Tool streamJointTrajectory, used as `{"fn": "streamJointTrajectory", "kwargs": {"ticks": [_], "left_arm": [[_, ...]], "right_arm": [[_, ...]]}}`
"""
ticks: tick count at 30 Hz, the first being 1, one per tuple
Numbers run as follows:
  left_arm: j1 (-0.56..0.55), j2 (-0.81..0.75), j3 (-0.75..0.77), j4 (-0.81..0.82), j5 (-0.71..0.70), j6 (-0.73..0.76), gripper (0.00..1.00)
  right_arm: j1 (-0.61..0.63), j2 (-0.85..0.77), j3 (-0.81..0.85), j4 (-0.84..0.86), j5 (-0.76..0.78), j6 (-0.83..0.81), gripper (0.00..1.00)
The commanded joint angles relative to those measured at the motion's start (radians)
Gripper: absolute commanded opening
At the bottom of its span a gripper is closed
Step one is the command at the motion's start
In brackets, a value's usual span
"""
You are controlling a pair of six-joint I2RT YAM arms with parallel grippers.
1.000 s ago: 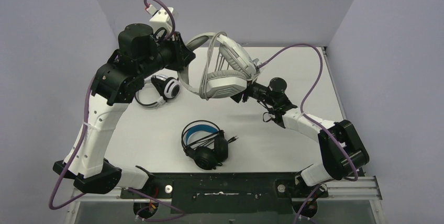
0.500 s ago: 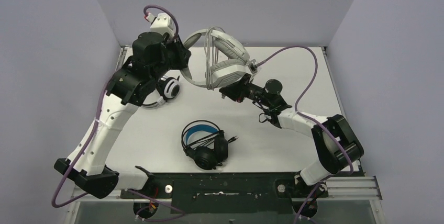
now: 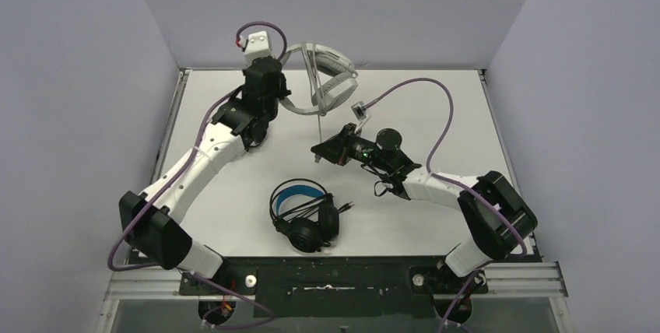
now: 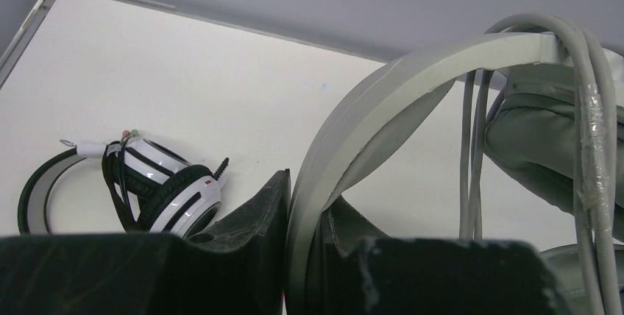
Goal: Wrap the headphones
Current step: Wrap the headphones cable around the headphones, then place the headphones at the center of the board.
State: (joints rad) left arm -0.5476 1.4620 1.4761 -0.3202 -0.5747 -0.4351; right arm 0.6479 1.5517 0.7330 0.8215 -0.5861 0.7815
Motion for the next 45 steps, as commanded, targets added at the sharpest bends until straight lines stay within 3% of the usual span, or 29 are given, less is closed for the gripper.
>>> {"fn": "streamJointTrajectory", "kwargs": {"ticks": [1,5,13,16,20,23,27,32,37,41,45], "left_arm": [[0.014,0.046,0.008,0.239,-0.115,-0.034,0.0],[0.012,0.076,-0.034,0.251,-0.11,-0.015,0.0],[0.009,0.092,-0.077,0.187,0.103,0.151,0.0],[-0.003,0.083,-0.125,0.197,0.167,0.199,0.0],[-0.019,0.083,-0.169,0.245,0.205,0.174,0.0],[-0.04,0.115,-0.151,0.225,0.198,0.151,0.0],[-0.05,0.162,-0.142,0.202,0.195,0.085,0.0],[-0.063,0.232,-0.132,0.202,0.212,0.069,0.0],[-0.063,0.327,-0.126,0.204,0.31,0.006,0.0],[-0.064,0.385,-0.121,0.192,0.343,0.005,0.0],[-0.063,0.435,-0.119,0.179,0.373,0.035,0.0]], "right_arm": [[0.051,-0.065,-0.021,-0.069,0.01,-0.009,0.0],[0.089,-0.126,0.04,-0.282,-0.012,-0.081,0.0],[0.106,-0.287,0.279,-1.05,0.092,-0.414,0.0],[0.068,-0.259,0.398,-1.251,0.063,-0.426,0.0],[0.036,-0.238,0.394,-1.159,-0.029,-0.213,0.0],[0.032,-0.259,0.347,-1.067,0.041,-0.085,0.0],[-0.032,-0.254,0.283,-1.049,0.132,-0.037,0.0],[-0.103,-0.199,0.196,-0.964,0.122,-0.007,0.0],[-0.106,-0.127,0.195,-0.988,0.143,-0.072,0.01],[-0.105,-0.091,0.194,-1.084,0.223,-0.226,0.04],[-0.099,-0.054,0.165,-1.076,0.234,-0.338,0.08]]}}
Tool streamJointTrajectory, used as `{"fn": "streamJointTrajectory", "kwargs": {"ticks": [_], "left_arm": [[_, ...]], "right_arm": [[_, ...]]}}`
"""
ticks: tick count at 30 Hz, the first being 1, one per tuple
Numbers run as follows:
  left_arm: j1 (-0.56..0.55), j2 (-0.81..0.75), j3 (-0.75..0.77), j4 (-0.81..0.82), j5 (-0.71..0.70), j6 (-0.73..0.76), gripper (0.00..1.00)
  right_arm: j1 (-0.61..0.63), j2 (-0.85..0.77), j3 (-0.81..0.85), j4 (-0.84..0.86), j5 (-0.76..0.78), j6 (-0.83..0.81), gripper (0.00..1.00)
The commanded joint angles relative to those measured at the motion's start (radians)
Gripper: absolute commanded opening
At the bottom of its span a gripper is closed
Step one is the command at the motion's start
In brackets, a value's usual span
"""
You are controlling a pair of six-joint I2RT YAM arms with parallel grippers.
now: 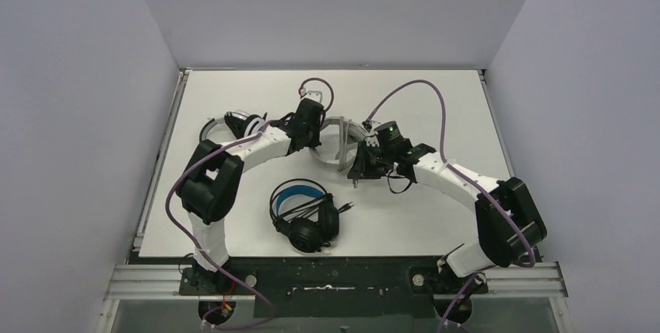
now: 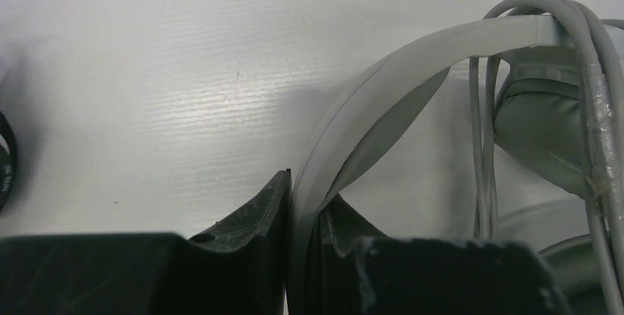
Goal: Wrap the headphones
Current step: Place the headphones at the center of the board.
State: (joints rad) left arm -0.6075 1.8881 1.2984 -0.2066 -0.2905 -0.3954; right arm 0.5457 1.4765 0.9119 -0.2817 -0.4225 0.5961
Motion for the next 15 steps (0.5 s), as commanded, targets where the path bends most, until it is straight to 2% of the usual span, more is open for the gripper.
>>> {"fn": "streamJointTrajectory", "kwargs": {"ticks": [1,4,6,9,12,15], "left_arm": [[-0.004,0.02,0.058,0.067,0.096,0.004,0.0],[-0.004,0.047,0.046,0.069,0.114,0.003,0.0],[-0.001,0.062,0.037,0.074,0.123,0.008,0.0],[0.004,0.09,0.04,0.069,0.143,0.048,0.0],[0.016,0.106,0.041,0.065,0.172,0.092,0.0],[0.04,0.104,0.033,0.067,0.216,0.094,0.0]], "right_arm": [[0.01,0.041,-0.018,0.035,0.07,-0.183,0.09],[0.05,0.09,-0.015,0.043,0.086,-0.282,0.09],[0.101,0.117,-0.002,0.025,0.154,-0.356,0.1],[0.207,0.156,0.022,-0.004,0.344,-0.474,0.11],[0.311,0.206,0.053,-0.026,0.613,-0.597,0.11],[0.375,0.278,0.118,-0.095,0.798,-0.679,0.13]]}}
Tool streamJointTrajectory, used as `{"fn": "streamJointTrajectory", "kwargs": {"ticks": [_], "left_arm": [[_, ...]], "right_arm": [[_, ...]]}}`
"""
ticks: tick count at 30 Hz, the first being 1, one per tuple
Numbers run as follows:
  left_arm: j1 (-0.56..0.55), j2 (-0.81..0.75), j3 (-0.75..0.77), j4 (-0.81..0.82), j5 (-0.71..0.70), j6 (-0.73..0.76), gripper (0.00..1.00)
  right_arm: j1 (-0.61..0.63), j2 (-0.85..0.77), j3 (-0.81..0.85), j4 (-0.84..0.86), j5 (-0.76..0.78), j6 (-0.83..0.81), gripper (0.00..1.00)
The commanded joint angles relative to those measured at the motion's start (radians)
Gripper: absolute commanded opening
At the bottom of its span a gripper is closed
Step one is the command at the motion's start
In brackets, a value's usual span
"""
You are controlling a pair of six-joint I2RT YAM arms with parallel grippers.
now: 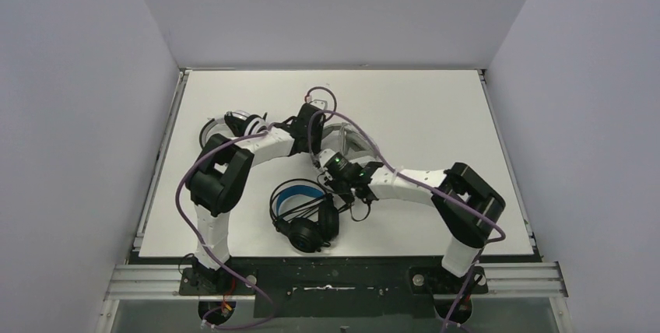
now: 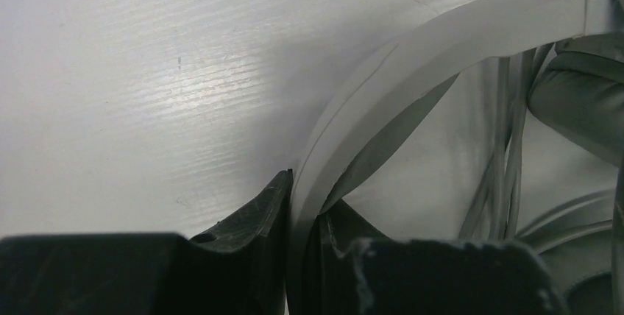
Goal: Wrap the headphones
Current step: Place the headphones at the center of the board.
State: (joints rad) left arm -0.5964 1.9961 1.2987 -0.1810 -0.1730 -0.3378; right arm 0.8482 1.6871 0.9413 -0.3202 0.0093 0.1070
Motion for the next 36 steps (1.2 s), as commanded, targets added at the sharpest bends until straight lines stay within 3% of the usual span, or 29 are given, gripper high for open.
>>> {"fn": "streamJointTrajectory", "kwargs": {"ticks": [1,8,14,21,23,25,28,31,36], "left_arm": [[0.03,-0.008,0.027,0.043,0.102,0.045,0.0],[0.029,-0.011,0.006,0.048,0.117,0.048,0.0],[0.027,-0.013,0.017,0.024,0.131,0.04,0.0],[0.026,0.0,0.052,-0.015,0.158,0.022,0.0],[0.024,-0.003,0.05,-0.021,0.157,0.022,0.0],[0.024,-0.005,0.051,-0.024,0.158,0.022,0.0],[0.025,-0.002,0.058,-0.032,0.158,0.025,0.0],[0.025,-0.004,0.062,-0.047,0.159,0.031,0.0],[0.024,-0.01,0.066,-0.056,0.16,0.039,0.0]], "right_arm": [[0.089,0.083,0.101,-0.071,0.412,-0.204,0.15],[0.092,0.057,0.111,-0.103,0.457,-0.144,0.45],[0.09,-0.086,0.09,-0.204,0.364,0.018,0.65],[0.076,-0.215,0.042,-0.275,0.139,0.318,0.76],[0.051,-0.253,-0.022,-0.175,0.023,0.434,0.72],[0.039,-0.274,-0.088,-0.051,-0.039,0.524,0.59],[0.026,-0.264,-0.135,0.037,0.027,0.584,0.33],[-0.004,-0.237,-0.18,0.098,0.074,0.617,0.19],[-0.044,-0.183,-0.265,0.225,0.117,0.65,0.12]]}}
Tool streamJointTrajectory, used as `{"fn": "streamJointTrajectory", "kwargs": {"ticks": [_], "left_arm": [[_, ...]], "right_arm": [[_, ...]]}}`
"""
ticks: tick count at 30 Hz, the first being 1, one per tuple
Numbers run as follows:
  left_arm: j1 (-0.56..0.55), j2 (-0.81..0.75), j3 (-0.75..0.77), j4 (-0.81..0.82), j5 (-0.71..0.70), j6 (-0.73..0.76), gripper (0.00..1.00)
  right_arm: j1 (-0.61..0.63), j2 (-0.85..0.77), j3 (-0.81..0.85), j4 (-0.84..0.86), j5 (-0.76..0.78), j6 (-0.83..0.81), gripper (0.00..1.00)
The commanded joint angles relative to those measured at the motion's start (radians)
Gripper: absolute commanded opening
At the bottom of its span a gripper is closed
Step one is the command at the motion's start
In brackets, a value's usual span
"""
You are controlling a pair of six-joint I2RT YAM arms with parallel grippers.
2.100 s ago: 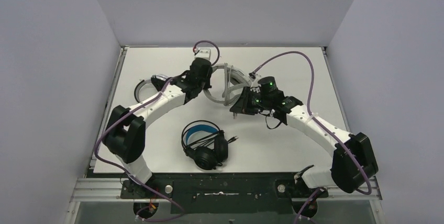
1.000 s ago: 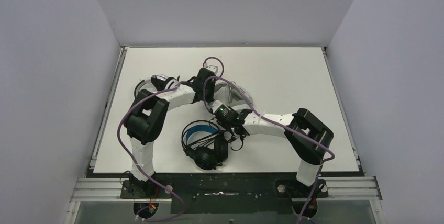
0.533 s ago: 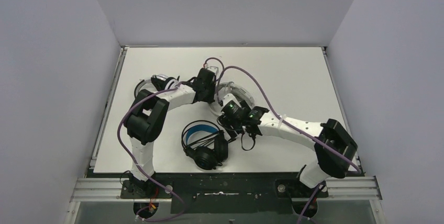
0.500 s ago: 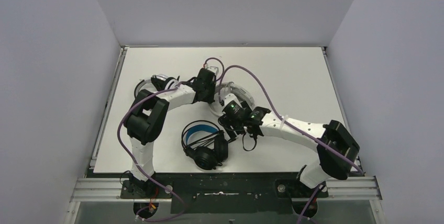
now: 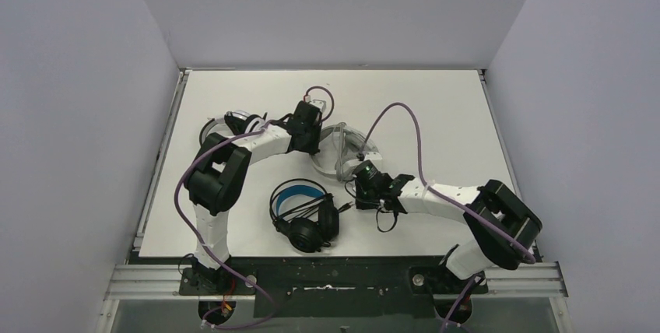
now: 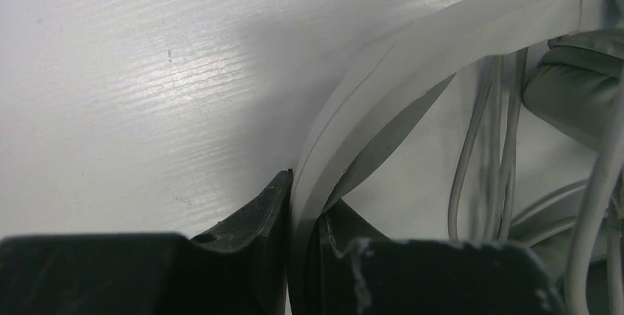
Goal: Wrap the headphones
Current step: Place the headphones at the center of the board.
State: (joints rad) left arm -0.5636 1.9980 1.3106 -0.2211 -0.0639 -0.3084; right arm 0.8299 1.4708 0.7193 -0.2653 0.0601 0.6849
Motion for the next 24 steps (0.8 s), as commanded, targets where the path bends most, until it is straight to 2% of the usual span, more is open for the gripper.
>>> {"fn": "streamJointTrajectory", "kwargs": {"ticks": [1,10,16,19,24], "left_arm": [[-0.009,-0.012,0.054,-0.015,0.052,0.009,0.0],[-0.01,-0.012,0.054,-0.033,0.052,0.025,0.0],[-0.012,-0.003,0.075,-0.056,0.06,0.029,0.0],[-0.012,-0.004,0.079,-0.062,0.054,0.024,0.0],[-0.009,-0.009,0.083,-0.079,0.053,0.019,0.0]], "right_arm": [[-0.027,0.039,-0.051,0.196,0.089,0.07,0.11],[-0.121,0.126,-0.04,0.371,0.268,-0.008,0.1],[-0.129,0.101,-0.068,0.452,0.209,-0.05,0.11],[-0.129,0.052,-0.087,0.407,0.18,-0.05,0.14],[-0.145,-0.068,-0.081,0.139,0.051,-0.047,0.34]]}}
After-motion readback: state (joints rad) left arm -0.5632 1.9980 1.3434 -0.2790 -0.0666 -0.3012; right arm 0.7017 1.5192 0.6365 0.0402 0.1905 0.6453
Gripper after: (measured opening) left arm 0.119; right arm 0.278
